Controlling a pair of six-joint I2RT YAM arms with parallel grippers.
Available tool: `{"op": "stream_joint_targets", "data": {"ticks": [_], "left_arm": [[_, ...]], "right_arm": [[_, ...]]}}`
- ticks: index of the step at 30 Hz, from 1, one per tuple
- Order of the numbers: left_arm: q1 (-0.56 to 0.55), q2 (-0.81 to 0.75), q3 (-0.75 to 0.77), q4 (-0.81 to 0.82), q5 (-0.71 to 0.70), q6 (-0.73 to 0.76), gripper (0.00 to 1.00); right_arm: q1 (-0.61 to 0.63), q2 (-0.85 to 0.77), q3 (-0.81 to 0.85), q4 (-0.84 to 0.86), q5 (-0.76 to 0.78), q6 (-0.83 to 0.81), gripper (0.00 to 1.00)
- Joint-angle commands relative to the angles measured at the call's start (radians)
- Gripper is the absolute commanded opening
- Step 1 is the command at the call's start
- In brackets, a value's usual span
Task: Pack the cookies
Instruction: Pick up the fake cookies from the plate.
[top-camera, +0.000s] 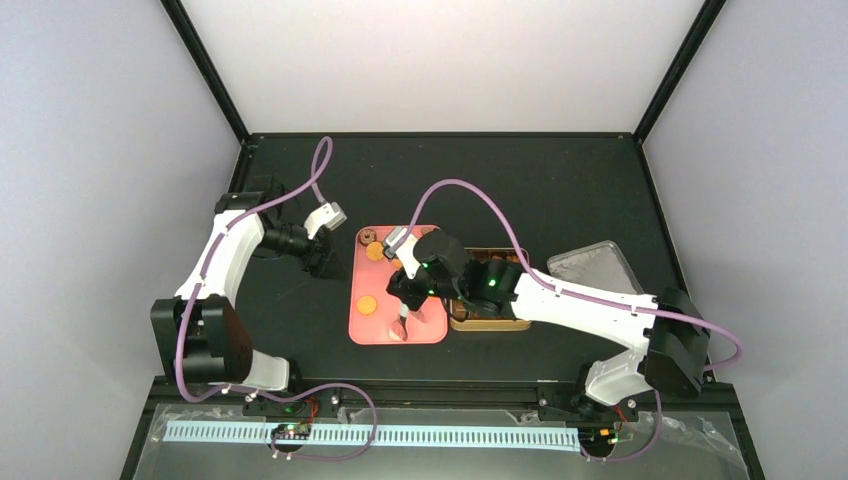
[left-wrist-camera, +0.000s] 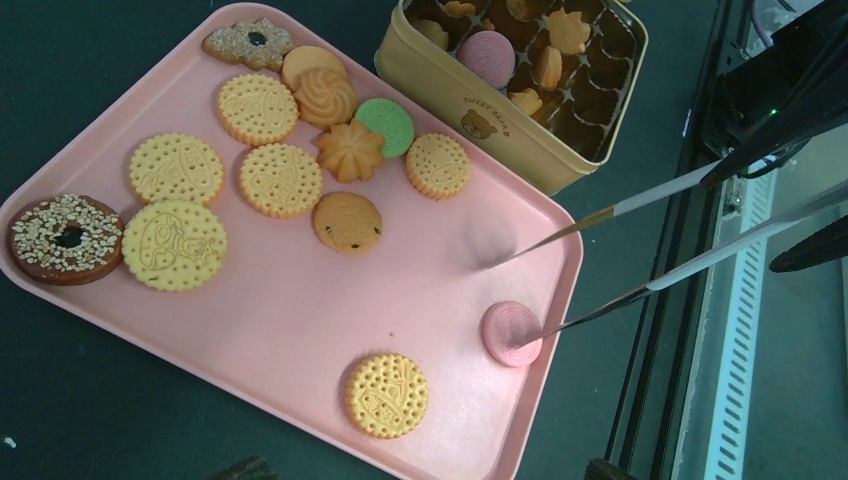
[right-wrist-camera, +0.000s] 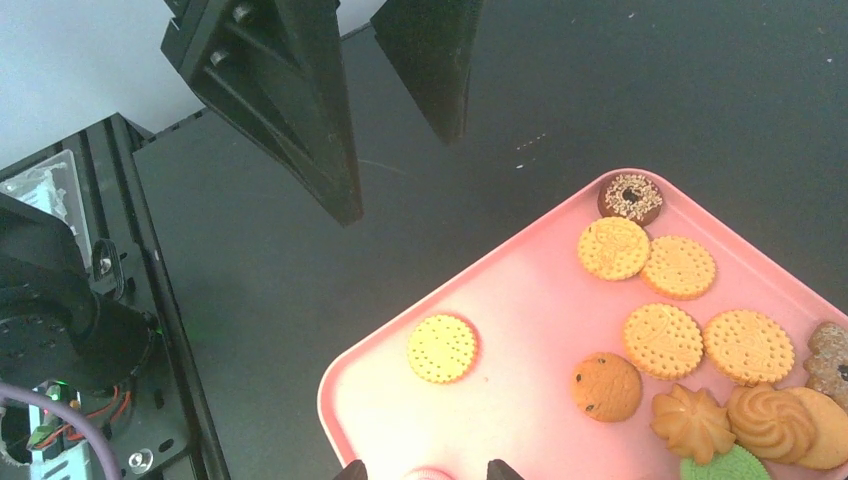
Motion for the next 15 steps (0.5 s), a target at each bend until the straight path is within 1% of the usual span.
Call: {"op": "stream_joint_targets", "data": {"ticks": [1, 4, 12, 15], "left_arm": [[-0.002, -0.002, 0.035, -0.005, -0.006, -0.002, 0.83], [-0.002, -0.003, 0.035, -0.005, -0.004, -0.005, 0.83], [-0.001, -0.001, 0.039, -0.004, -0.01, -0.005, 0.83], [-0.001, 0.0, 0.039, -0.003, -0.012, -0.007, 0.83]], "right_arm": [[0.008, 0.015, -0.003, 0.035, 0.003, 0.0, 0.31], [0.008, 0.022, -0.008, 0.051, -0.004, 0.002, 0.29], [0.01, 0.052, 0.0, 0.069, -0.06, 0.003, 0.27], [0.01, 0.047, -0.002, 0.086, -0.056, 0.004, 0.25]]}}
